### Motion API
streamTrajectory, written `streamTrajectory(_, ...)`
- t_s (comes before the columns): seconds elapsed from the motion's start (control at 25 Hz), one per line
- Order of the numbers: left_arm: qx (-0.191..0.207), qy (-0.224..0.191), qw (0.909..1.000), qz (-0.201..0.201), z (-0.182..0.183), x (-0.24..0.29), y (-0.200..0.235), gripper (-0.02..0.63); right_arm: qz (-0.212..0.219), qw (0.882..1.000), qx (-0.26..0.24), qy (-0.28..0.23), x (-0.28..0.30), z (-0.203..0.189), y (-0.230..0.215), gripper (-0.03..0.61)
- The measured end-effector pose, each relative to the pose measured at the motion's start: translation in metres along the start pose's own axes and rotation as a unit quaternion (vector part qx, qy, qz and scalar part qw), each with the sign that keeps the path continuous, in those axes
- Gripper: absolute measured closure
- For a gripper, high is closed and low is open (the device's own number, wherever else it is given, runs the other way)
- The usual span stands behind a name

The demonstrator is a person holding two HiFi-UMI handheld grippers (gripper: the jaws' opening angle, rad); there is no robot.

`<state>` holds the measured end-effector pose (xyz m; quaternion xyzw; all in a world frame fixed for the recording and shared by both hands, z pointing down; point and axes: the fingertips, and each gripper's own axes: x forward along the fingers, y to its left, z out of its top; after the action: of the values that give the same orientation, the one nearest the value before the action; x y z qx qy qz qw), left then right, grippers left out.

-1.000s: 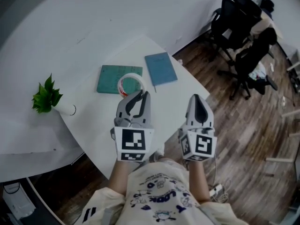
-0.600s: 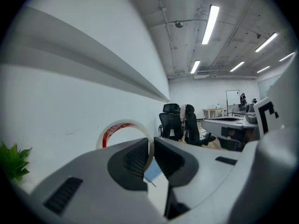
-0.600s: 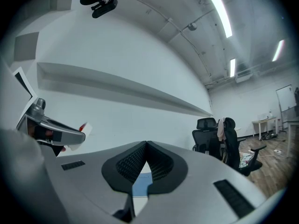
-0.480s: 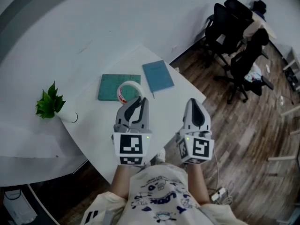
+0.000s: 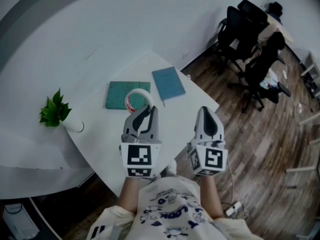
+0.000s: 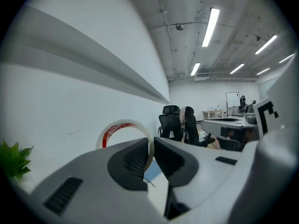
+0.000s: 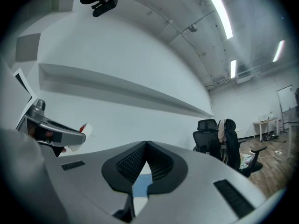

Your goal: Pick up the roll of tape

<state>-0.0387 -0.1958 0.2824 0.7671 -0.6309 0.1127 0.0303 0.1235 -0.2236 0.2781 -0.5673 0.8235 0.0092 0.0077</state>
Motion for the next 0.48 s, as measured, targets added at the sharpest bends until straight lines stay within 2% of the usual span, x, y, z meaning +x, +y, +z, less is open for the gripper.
streamTrajectory(0.48,-0.003,0.007,1.0,-0.001,-0.0055,0.0023,-0.0003,0.575,0.002,1.0,-0.001,0.005,0.0016,-0.002,0.0007,0.578)
